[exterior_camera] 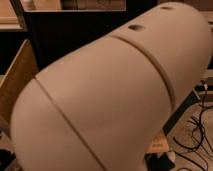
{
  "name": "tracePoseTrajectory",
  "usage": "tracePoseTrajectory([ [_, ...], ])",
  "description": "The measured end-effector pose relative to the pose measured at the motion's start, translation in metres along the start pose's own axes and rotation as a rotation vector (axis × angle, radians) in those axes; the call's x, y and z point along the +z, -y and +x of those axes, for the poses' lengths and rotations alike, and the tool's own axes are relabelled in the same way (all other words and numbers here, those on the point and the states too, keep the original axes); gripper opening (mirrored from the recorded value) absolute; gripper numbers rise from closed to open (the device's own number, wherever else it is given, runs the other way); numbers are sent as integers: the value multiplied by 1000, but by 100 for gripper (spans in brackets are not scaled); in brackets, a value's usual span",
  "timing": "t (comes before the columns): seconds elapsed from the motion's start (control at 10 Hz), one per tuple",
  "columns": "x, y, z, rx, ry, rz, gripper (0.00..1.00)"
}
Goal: Place the ceramic cup over the eraser
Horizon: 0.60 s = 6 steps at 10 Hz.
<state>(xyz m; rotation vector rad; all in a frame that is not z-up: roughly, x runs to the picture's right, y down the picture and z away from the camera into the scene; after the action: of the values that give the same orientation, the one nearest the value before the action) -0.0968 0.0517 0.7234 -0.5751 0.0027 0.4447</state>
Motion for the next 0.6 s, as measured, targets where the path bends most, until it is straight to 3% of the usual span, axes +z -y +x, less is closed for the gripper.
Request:
tracePoseTrajectory([
  [0.3, 0, 0, 0, 0, 0, 0, 73],
  [0.6, 0, 0, 0, 0, 0, 0, 79],
])
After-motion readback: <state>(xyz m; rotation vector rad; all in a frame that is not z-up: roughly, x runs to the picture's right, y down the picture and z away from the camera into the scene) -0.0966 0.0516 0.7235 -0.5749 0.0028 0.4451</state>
